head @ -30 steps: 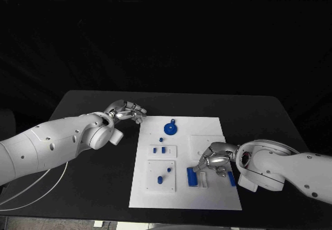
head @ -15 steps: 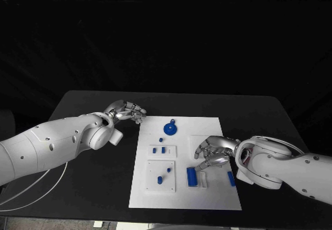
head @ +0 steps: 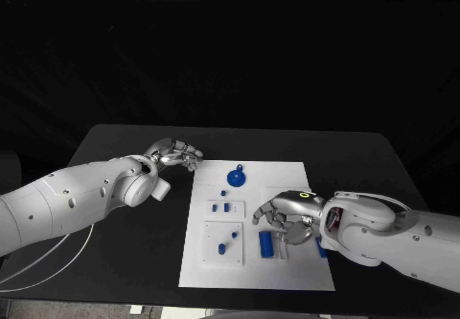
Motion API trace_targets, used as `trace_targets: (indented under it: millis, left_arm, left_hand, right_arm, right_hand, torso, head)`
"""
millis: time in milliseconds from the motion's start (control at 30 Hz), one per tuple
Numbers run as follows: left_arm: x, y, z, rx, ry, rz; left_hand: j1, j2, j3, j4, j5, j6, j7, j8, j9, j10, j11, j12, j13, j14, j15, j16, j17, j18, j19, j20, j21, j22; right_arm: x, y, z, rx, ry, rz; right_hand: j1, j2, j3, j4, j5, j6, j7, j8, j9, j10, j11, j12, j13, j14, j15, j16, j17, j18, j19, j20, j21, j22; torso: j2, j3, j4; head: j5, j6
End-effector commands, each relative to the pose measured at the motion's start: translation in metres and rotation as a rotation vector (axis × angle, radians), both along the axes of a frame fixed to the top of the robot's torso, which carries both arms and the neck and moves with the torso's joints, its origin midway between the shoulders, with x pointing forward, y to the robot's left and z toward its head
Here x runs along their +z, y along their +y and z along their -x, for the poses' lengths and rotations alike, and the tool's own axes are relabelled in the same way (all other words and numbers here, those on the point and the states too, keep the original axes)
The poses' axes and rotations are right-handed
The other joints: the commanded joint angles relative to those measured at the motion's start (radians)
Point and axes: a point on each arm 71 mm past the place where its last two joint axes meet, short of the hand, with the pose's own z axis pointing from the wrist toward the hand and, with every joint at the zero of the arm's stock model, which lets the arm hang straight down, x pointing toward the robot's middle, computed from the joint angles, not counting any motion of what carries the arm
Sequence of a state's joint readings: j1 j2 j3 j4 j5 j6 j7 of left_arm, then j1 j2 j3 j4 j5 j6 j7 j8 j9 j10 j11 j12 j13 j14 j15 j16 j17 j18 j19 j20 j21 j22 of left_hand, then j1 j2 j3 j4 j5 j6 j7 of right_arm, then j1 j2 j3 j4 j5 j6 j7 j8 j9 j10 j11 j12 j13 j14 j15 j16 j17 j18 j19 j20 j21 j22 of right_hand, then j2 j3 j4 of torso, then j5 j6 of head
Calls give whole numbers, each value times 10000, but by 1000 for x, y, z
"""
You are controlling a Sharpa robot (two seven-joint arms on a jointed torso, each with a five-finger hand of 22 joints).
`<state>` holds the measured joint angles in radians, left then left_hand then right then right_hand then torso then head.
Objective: Assemble the parts on the task board
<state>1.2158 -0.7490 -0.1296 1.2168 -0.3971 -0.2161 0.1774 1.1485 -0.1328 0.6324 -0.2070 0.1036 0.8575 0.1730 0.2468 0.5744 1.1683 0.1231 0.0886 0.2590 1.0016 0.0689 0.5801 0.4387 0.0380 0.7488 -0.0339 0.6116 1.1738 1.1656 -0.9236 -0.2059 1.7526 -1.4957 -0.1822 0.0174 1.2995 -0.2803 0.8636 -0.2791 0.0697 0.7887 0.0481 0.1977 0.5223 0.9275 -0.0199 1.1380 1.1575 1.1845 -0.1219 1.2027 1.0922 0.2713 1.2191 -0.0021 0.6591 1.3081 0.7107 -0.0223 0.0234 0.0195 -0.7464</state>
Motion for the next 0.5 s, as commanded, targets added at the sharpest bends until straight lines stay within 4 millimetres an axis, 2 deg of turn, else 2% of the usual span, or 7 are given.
trace_targets:
  millis: [33, 300, 500]
  left_arm:
    - [0, -2, 0, -143, 32, 110]
    - [0, 0, 0, -99, 33, 91]
    - [0, 0, 0, -105, 64, 84]
  left_hand:
    - [-90, -33, -13, 56, -50, -63, -18, 57, -9, -78, 20, -39, -14, 54, 38, -49, 14, 123, -9, 69, -50, 16]
    - [-85, -27, -9, 59, -49, -65, -18, 58, -10, -77, 20, -39, -14, 59, 36, -54, 24, 124, -7, 67, -52, 19]
    - [-83, -24, -8, 61, -49, -66, -17, 59, -11, -77, 19, -39, -14, 61, 35, -57, 31, 125, -5, 67, -54, 22]
  right_arm:
    - [-5, 3, 10, 1080, -651, 675]
    - [-11, 4, 18, 1494, -1083, 1373]
    - [-13, 7, 17, 1535, -1373, 1626]
  right_hand:
    - [71, -10, 99, -7, -64, 35, -68, 82, 32, 0, -54, 75, 23, -37, -48, 53, 33, -95, 68, -21, 57, 224]
    - [66, -59, 57, -53, -188, 97, -201, 236, 88, 15, -101, 241, 39, -22, -92, 174, 132, -95, 124, -95, 203, 225]
    - [-71, -79, -26, -36, -198, 145, -227, 328, 118, 76, -133, 357, 41, 9, -121, 258, 197, -95, 191, -127, 315, 231]
  torso:
    - [-4, 6, -11]
    - [2, 11, -15]
    - [3, 10, -1]
  head:
    - [11, 5]
    - [9, -26]
    - [7, -54]
